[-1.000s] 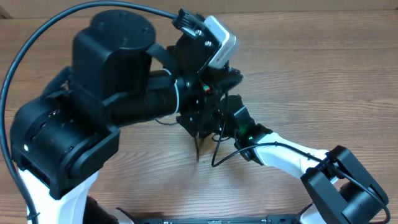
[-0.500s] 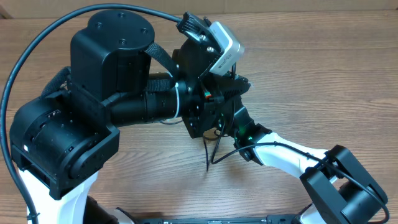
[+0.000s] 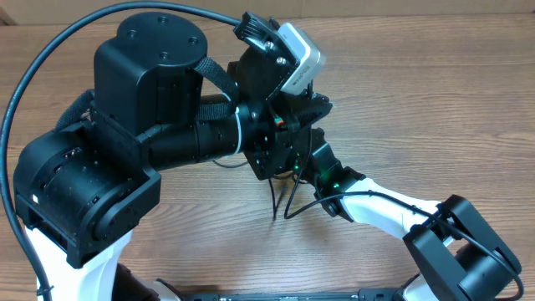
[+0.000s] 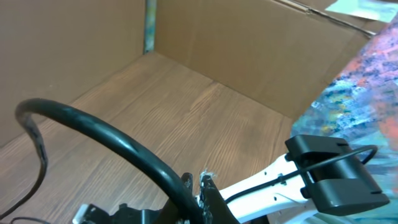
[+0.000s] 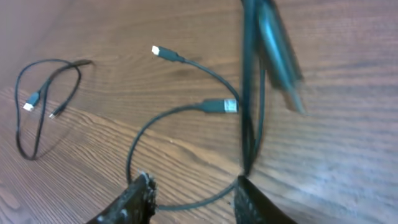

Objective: Untangle cables

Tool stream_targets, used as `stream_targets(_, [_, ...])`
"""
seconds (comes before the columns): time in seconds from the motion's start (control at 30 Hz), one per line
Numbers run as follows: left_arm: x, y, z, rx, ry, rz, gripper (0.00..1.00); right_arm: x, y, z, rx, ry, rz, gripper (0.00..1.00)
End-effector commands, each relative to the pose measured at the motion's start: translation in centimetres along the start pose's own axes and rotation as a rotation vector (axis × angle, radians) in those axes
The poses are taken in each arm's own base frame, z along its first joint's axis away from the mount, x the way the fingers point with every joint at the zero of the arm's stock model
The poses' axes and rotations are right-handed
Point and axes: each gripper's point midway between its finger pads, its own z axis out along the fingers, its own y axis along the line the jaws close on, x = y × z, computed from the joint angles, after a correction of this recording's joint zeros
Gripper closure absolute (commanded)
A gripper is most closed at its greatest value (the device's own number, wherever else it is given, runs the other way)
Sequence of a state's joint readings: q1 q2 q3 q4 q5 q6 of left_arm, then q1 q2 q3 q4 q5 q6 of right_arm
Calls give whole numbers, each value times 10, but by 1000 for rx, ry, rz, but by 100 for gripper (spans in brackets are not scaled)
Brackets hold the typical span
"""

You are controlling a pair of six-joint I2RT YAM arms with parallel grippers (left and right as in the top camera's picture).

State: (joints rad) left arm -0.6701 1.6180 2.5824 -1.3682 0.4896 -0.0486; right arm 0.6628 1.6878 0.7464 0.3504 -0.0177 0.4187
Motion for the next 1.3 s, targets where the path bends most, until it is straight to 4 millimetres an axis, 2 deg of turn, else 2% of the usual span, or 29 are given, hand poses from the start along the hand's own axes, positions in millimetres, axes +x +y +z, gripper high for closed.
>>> stream_targets(0.0, [-3, 1, -6, -29, -17, 29, 96, 6, -5, 2, 29, 22, 0, 62])
stream_targets(0.2, [-1, 2, -5, -31, -7, 24, 96, 2, -13, 1, 73, 0, 0, 61])
stream_targets(0.3, [1, 5, -4, -44, 3, 19, 96, -6, -3, 2, 27, -30, -1, 56])
stream_targets(0.43, [2, 6, -4, -49, 7, 17, 96, -14, 6, 1, -16, -59, -3, 57])
stream_targets(0.5, [2, 6, -4, -49, 7, 18, 96, -18, 4, 1, -4, -76, -1, 64])
stream_targets(0.57, [2, 6, -4, -51, 7, 23, 96, -22, -3, 1, 38, -99, 1, 82])
stream_targets(0.6, [2, 7, -4, -54, 7, 24, 96, -23, -7, 0, 60, -107, 9, 86])
stream_targets(0.63, [2, 8, -4, -60, 6, 24, 96, -23, -10, 0, 75, -109, 30, 90])
stream_targets(0.73, [2, 12, -4, -87, 5, 25, 96, -18, -14, 0, 90, -94, 53, 93])
stream_targets(0.87, [1, 26, -6, -165, 4, 24, 96, -6, -32, -1, 182, -57, 78, 96])
stream_targets(1.0, [4, 49, -14, -303, 13, 18, 96, 5, -63, -8, 324, -43, 182, 96])
stream_targets(1.17, [11, 87, -39, -515, 26, -11, 96, 12, -104, -18, 433, -28, 372, 96])
stream_targets(1.27, [13, 110, -61, -621, 17, -40, 96, 14, -117, -22, 458, -14, 418, 96])
